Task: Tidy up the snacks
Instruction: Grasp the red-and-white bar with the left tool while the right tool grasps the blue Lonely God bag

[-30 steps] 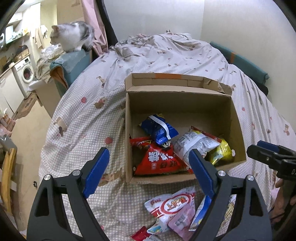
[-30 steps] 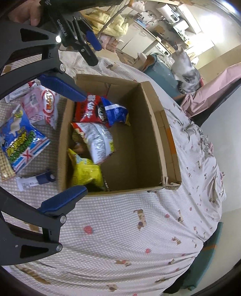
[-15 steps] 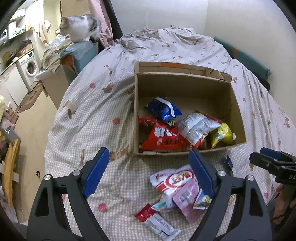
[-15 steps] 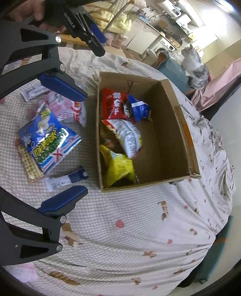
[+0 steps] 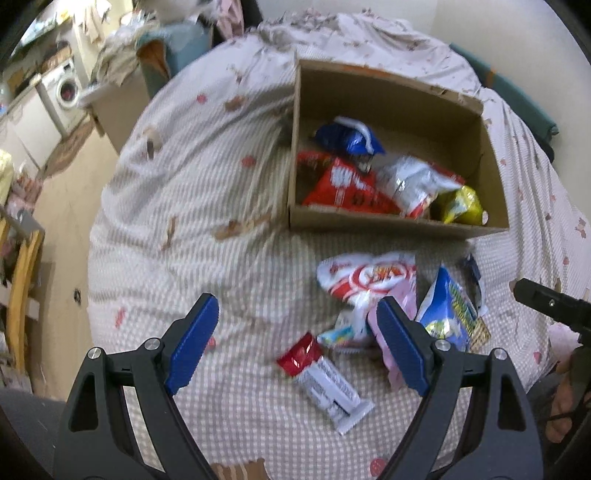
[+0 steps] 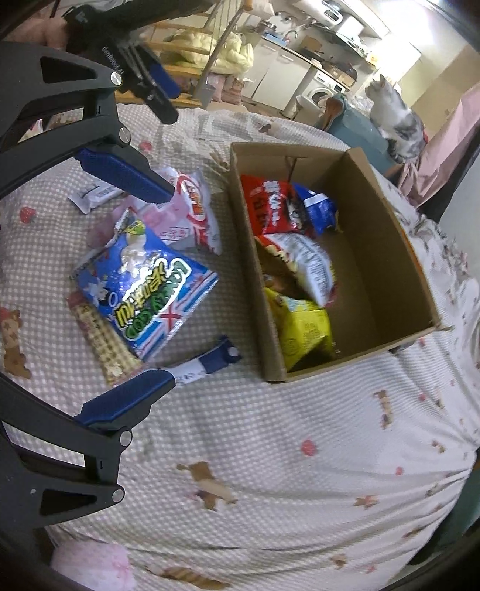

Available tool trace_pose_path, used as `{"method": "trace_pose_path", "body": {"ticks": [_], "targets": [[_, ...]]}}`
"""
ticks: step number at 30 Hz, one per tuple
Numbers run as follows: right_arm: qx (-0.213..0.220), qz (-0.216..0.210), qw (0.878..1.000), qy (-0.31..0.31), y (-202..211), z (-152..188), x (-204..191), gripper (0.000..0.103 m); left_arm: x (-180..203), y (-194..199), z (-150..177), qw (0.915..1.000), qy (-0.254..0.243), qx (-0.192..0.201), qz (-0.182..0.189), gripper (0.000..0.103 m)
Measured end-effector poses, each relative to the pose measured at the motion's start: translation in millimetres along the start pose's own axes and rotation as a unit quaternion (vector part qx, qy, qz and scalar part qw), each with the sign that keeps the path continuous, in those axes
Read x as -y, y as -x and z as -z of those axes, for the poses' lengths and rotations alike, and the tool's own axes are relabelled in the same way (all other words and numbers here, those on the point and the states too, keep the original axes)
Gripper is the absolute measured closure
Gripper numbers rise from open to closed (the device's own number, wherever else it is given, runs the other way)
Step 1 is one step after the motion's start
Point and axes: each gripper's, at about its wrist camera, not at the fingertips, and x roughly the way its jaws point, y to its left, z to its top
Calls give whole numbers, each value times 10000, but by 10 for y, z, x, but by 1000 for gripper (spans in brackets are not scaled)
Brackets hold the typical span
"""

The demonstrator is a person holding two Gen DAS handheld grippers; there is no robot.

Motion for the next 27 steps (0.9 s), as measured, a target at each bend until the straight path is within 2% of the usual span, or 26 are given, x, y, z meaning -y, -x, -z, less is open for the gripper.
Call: {"method": "trace_pose_path", "body": {"ticks": [6,9,15,17,19,21,23,24,25,26,27], "targets": [[-527,-370,9947,-795,-229,74,238,9,-225,-213,44,9969,638,-459,18,18],[-656,-438,9913,-1056,-294,87,311,9,-370,-376,102,9903,1111,-825,96,18],[-667,-444,9903,-1138,-331,41,333,9,-326,-583,305,9821,1221,-1420,216,18],[-665,-426,9903,-1145,-356,14,324,9,-235,-680,395,9778,1178,-1694,350,24],[-664,-392,9900,-1179,-369,0,345,9,-110,-749,462,9768,1009,-1849,383,26],[-706,-400,9881,-1306,-398,-8,403,9,-5,-802,517,9758,845,-1974,410,33],[-789,-488,9845,-1489,-427,20,482,9,35,-837,542,9748,800,-2048,388,44],[-864,-555,9820,-1587,-462,39,505,9,47,-852,551,9747,781,-2064,354,46],[-962,-615,9795,-1661,-503,58,524,9,62,-869,563,9751,739,-2068,298,52],[-1090,-690,9761,-1747,-569,81,523,9,75,-875,570,9756,700,-2060,285,62],[-1159,-745,9739,-1802,-613,91,516,9,97,-880,575,9762,648,-2050,276,66]]}}
